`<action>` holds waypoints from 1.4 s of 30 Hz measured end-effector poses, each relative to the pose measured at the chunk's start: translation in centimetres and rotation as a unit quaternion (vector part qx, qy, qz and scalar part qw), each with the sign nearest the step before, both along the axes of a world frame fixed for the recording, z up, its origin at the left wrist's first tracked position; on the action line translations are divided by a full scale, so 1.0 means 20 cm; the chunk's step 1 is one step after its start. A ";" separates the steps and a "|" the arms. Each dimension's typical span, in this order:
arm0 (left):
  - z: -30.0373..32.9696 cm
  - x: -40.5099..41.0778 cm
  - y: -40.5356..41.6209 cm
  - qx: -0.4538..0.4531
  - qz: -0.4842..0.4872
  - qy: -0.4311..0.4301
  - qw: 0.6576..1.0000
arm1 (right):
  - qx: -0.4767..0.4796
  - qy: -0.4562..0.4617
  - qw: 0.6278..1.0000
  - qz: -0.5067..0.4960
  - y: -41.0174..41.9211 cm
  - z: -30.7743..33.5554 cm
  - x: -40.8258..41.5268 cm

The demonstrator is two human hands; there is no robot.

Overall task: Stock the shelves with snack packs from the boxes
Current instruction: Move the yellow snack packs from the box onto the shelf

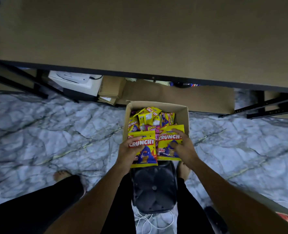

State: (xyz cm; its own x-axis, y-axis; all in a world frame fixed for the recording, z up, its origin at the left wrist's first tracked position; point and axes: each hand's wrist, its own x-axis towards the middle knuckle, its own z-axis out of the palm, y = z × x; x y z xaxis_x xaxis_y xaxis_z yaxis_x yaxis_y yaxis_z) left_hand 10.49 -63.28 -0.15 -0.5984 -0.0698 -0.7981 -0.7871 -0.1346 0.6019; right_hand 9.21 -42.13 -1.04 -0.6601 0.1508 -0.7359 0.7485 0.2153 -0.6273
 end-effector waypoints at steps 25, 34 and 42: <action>1.66 -0.20 -0.36 -0.017 -0.087 0.276 0.957 | 0.020 0.332 0.943 -0.014 -0.31 1.80 0.04; 2.25 -0.61 -0.15 0.018 -0.168 0.463 0.870 | 0.047 0.465 0.884 -0.028 -0.07 2.29 -0.22; 2.54 -0.88 0.31 0.028 -0.140 0.511 0.848 | 0.017 0.525 0.846 -0.090 0.28 2.53 -0.48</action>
